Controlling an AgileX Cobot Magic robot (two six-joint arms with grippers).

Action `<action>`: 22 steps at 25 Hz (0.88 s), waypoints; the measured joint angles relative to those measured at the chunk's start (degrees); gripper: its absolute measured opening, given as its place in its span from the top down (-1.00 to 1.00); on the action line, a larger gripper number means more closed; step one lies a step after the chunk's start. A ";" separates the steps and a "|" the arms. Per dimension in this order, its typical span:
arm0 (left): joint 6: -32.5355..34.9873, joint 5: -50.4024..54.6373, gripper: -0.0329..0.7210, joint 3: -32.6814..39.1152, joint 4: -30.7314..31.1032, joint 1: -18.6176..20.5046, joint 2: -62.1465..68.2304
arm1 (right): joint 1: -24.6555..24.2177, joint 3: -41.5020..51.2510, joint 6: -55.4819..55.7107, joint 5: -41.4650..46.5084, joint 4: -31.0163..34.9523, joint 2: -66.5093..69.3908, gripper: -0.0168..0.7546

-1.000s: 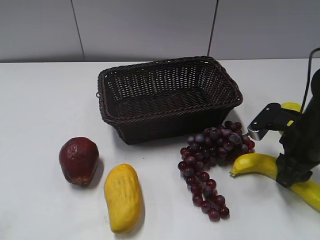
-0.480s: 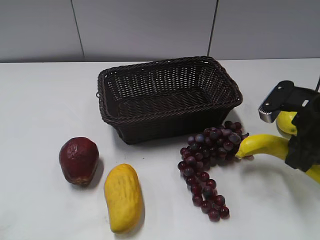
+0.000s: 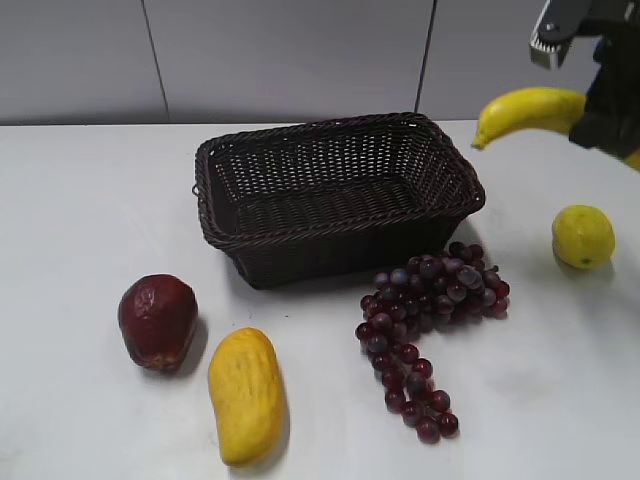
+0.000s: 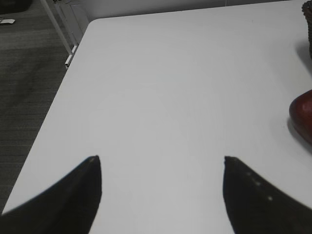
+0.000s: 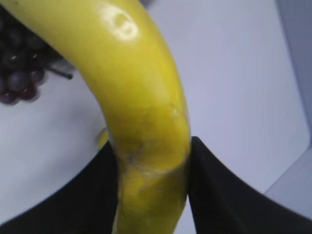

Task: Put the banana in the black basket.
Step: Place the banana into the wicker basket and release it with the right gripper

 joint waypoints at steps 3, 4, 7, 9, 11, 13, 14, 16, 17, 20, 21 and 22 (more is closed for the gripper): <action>0.00 0.00 -0.61 0.00 0.00 0.00 0.00 | 0.42 -7.77 -3.50 0.46 0.13 4.27 0.16; 0.00 0.00 -0.61 0.00 0.00 0.00 0.00 | 0.90 -10.93 -5.14 0.87 0.13 6.56 0.16; 0.00 0.00 -0.61 0.00 0.00 0.00 0.00 | 3.25 -17.69 -7.63 1.64 0.07 12.38 0.16; 0.00 0.00 -0.61 0.00 0.00 0.00 0.00 | 5.60 -21.42 -7.99 1.71 -0.59 16.11 0.16; 0.00 0.00 -0.61 0.00 0.00 0.00 0.00 | 8.17 -24.60 -8.17 1.71 -1.11 19.84 0.16; 0.00 0.00 -0.61 0.00 0.00 0.00 0.00 | 10.78 -27.46 -8.24 1.56 -1.29 23.77 0.16; 0.00 0.00 -0.61 0.00 0.00 0.00 0.00 | 11.80 -28.49 -8.24 1.34 -1.28 25.33 0.16; 0.00 0.00 -0.61 0.00 0.00 0.00 0.00 | 14.00 -30.56 -8.29 0.61 -1.28 28.72 0.16; 0.00 0.00 -0.61 0.00 0.00 0.00 0.00 | 15.01 -31.37 -8.29 0.31 -1.28 30.18 0.16; 0.00 0.00 -0.61 0.00 0.00 0.00 0.00 | 17.48 -32.14 -8.35 -0.29 -1.18 33.23 0.16; 0.00 0.00 -0.61 0.00 0.00 0.00 0.00 | 18.39 -32.25 -8.35 -0.59 -1.18 34.25 0.16; 0.00 0.00 -0.61 0.00 0.00 0.00 0.00 | 18.97 -32.25 -8.40 -1.02 -1.18 35.07 0.16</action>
